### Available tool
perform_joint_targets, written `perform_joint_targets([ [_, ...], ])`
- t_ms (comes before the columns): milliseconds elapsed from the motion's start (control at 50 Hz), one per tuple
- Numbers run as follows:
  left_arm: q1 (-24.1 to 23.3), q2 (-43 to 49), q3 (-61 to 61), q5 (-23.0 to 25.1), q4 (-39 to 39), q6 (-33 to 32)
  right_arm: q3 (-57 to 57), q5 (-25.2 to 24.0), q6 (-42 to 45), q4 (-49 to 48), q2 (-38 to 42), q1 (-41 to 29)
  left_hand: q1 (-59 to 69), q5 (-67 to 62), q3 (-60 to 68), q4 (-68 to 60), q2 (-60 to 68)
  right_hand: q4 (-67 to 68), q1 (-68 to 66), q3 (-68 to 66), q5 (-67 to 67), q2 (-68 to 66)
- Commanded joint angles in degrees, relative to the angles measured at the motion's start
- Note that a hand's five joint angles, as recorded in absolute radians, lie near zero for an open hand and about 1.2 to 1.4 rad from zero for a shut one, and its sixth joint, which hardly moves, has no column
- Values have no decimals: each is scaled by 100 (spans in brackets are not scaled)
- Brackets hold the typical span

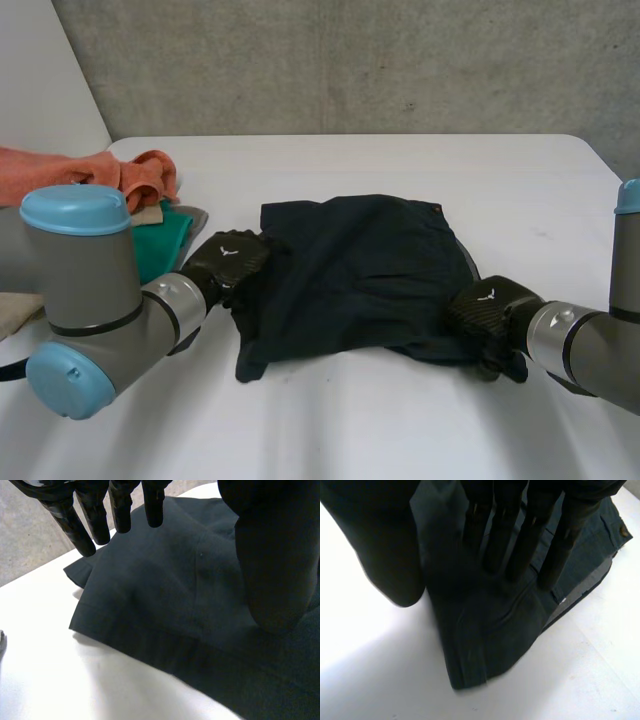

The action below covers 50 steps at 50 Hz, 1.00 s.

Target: Fold the laundry.

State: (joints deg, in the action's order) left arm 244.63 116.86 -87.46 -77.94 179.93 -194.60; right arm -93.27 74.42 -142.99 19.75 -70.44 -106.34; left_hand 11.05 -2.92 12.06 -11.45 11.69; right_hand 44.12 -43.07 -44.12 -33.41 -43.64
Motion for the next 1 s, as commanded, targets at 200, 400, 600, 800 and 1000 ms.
perform_joint_targets([
  [200, -328, 468, 1036, -247, -141, -25, 1942, -50, 105, 978, 212, 88, -105, 292, -206, 145, -169, -2403, 2298, 2403, 2332, 2356],
  [400, -504, 1593, 2329, -775, -897, -131, 2314, -33, -44, -197, 1400, -88, -67, 254, -168, 108, -132, -1343, 1238, 1342, 1272, 1295],
  [600, -504, 2270, 2936, -731, -1311, -183, 1663, -6, -229, -2157, 1910, -211, 1125, -938, 1023, -1084, 1060, -520, 415, 520, 449, 473],
  [800, -539, 2192, 2787, -802, -811, -280, 1601, -15, -334, -2747, 2279, -220, 5545, -5358, 5444, -5504, 5480, 706, -811, -706, -777, -754],
  [1000, -557, 1718, 2488, -749, -450, -289, 1549, 3, -782, -2880, 2043, -194, 6895, -6708, 6794, -6855, 6831, 3588, -3693, -3588, -3659, -3636],
])
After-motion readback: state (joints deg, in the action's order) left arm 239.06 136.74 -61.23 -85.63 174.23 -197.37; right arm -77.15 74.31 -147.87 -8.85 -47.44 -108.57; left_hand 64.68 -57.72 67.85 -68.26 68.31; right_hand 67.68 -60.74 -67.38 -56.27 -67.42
